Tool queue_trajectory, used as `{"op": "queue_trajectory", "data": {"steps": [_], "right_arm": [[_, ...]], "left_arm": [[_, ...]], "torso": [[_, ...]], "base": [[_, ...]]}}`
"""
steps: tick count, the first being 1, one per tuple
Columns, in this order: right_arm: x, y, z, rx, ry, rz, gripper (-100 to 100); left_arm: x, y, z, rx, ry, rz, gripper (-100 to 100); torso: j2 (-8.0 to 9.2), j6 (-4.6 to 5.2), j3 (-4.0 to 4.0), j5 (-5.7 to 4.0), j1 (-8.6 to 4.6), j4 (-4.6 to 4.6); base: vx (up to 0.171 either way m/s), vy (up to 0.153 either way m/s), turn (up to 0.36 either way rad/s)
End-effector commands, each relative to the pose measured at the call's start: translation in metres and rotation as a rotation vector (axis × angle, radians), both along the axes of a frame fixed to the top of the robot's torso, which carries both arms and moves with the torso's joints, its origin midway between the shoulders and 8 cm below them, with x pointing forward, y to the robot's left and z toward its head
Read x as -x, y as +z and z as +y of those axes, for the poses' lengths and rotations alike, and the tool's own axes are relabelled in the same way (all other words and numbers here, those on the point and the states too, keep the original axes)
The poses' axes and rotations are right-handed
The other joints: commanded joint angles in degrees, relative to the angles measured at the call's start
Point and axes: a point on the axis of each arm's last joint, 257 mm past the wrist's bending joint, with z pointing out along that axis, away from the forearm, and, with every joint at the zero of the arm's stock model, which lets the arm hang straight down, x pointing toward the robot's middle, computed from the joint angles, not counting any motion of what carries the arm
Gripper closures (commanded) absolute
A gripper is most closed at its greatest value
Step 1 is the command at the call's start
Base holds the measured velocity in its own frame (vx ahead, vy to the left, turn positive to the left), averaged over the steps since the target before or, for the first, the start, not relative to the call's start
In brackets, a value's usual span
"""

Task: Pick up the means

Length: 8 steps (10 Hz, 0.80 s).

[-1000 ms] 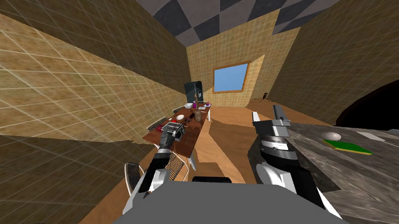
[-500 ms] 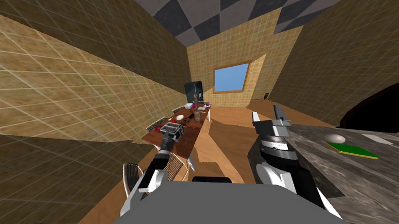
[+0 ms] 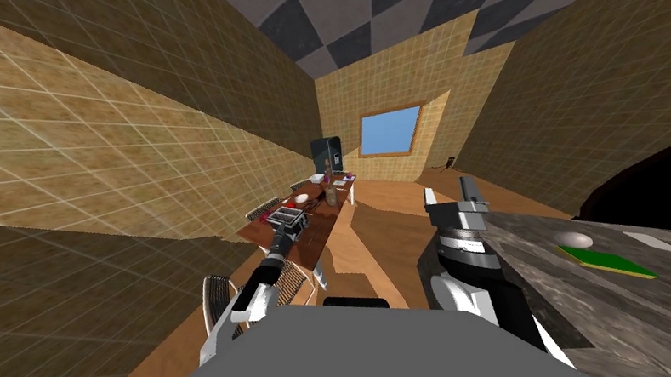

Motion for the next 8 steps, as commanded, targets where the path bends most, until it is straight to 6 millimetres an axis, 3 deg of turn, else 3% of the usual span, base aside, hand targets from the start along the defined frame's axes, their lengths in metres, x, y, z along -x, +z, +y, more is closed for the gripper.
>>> {"op": "queue_trajectory", "data": {"steps": [1,8], "right_arm": [[0.0,0.0,0.0,0.0,0.0,0.0,0],[0.0,0.0,0.0,0.0,0.0,0.0,0]], "left_arm": [[-0.002,-0.02,0.012,0.03,0.01,0.065,-100],[0.006,-0.087,0.044,0.115,0.058,0.292,-100]], "torso": [[0.0,0.0,0.0,0.0,0.0,0.0],[-0.13,-0.01,-0.07,0.0,0.0,-0.03]], "base": [[0.049,-0.055,0.037],[0.061,-0.046,0.034]]}}
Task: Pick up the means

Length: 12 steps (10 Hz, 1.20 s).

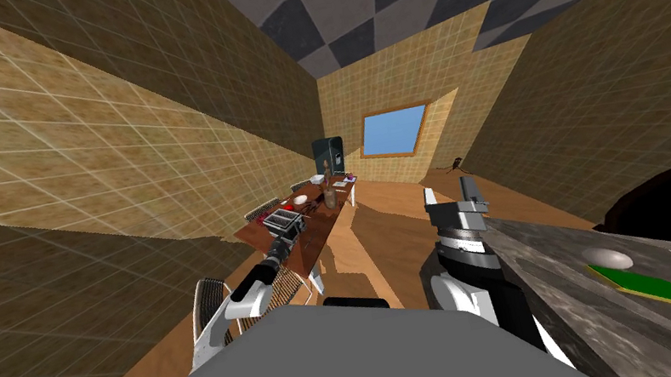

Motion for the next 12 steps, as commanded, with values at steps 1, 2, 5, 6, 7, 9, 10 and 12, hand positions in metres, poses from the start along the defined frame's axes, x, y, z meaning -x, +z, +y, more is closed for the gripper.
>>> {"op": "queue_trajectory", "data": {"steps": [1,2,5,6,7,9,10,12], "right_arm": [[0.0,0.0,0.0,0.0,0.0,0.0,0],[0.0,0.0,0.0,0.0,0.0,0.0,0],[0.0,0.0,0.0,0.0,0.0,0.0,0],[0.0,0.0,0.0,0.0,0.0,0.0,0],[0.0,0.0,0.0,0.0,0.0,0.0,0],[0.0,0.0,0.0,0.0,0.0,0.0,0],[0.0,0.0,0.0,0.0,0.0,0.0,0],[0.0,0.0,0.0,0.0,0.0,0.0,0]], "left_arm": [[0.004,-0.021,0.012,0.032,0.022,0.067,-100],[0.006,-0.026,0.012,0.034,0.023,0.087,-100],[0.017,-0.057,0.033,0.09,0.066,0.195,-100],[0.02,-0.063,0.033,0.092,0.069,0.22,-100],[0.021,-0.064,0.033,0.093,0.069,0.227,-100],[0.031,-0.083,0.043,0.123,0.095,0.296,-100],[0.037,-0.094,0.052,0.15,0.119,0.335,-100],[0.048,-0.11,0.061,0.179,0.147,0.401,-100]], "torso": [[0.0,0.0,0.0,0.0,0.0,0.0],[-0.06,-0.01,-0.03,-0.01,-0.07,-0.01],[-0.04,-0.01,-0.03,-0.01,-0.02,-0.01],[-0.11,-0.01,-0.06,-0.01,-0.04,-0.02],[-0.06,0.0,-0.04,-0.01,-0.02,-0.02],[0.08,-0.01,0.05,0.01,0.07,0.02],[0.05,-0.01,0.03,0.0,0.0,0.01],[-0.09,0.0,-0.06,-0.03,-0.09,-0.02]], "base": [[0.086,-0.063,0.036],[0.065,-0.05,0.035],[0.089,-0.05,0.046],[0.082,-0.045,0.035],[0.027,-0.018,-0.006],[0.053,-0.034,0.042],[0.109,-0.078,0.055],[0.103,-0.062,0.053]]}}
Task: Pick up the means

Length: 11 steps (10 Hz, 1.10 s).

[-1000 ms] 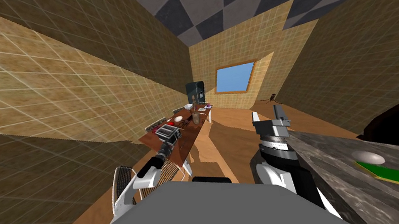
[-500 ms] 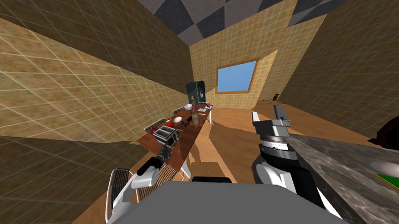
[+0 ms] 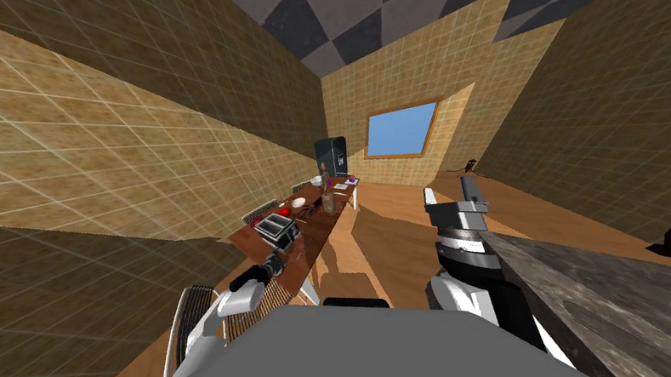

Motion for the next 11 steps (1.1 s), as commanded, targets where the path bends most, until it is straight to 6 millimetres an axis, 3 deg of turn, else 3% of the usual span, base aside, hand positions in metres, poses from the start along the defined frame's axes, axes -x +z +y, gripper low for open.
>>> {"op": "queue_trajectory", "data": {"steps": [1,6,11], "right_arm": [[0.0,0.0,0.0,0.0,0.0,0.0,0],[0.0,0.0,0.0,0.0,0.0,0.0,0],[0.0,0.0,0.0,0.0,0.0,0.0,0]], "left_arm": [[0.011,-0.012,0.004,0.019,0.016,0.056,-100],[0.049,-0.051,0.027,0.097,0.101,0.237,-100],[0.081,-0.074,0.04,0.145,0.158,0.376,-100]], "torso": [[0.0,0.0,0.0,0.0,0.0,0.0],[0.09,0.02,0.04,0.01,0.02,0.01],[-0.01,0.01,-0.01,0.02,0.09,-0.01]], "base": [[0.098,-0.036,0.031],[0.097,-0.052,0.047],[0.099,-0.054,0.047]]}}
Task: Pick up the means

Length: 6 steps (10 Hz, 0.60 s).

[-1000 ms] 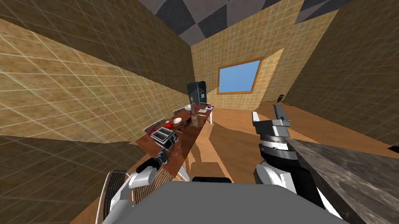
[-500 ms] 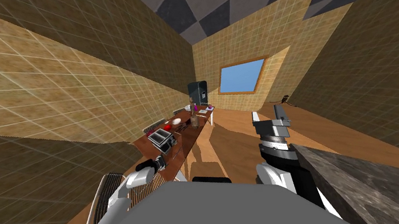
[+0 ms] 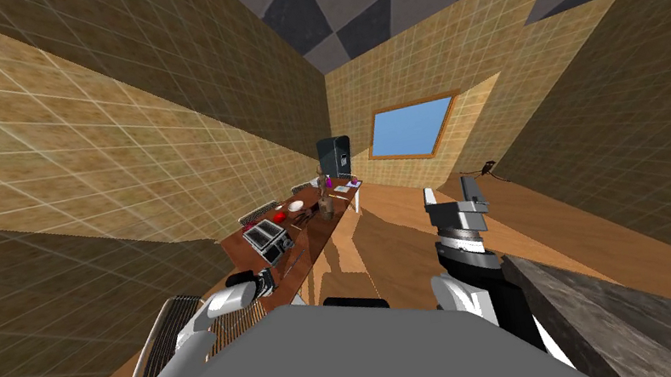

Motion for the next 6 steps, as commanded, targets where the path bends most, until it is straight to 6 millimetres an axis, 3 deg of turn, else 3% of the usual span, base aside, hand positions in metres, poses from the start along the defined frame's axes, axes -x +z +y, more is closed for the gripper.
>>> {"op": "queue_trajectory", "data": {"steps": [1,4,6], "right_arm": [[0.0,0.0,0.0,0.0,0.0,0.0,0],[0.0,0.0,0.0,0.0,0.0,0.0,0],[0.0,0.0,0.0,0.0,0.0,0.0,0]], "left_arm": [[0.016,-0.007,0.007,0.021,0.031,0.059,-100],[0.032,-0.014,0.012,0.04,0.056,0.123,-100],[0.053,-0.021,0.024,0.065,0.101,0.206,-100]], "torso": [[0.0,0.0,0.0,0.0,0.0,0.0],[0.04,-0.02,0.03,-0.01,-0.02,0.01],[-0.06,-0.01,-0.02,-0.02,-0.1,0.0]], "base": [[0.114,-0.059,0.06],[0.08,-0.056,0.045],[0.14,-0.087,0.08]]}}
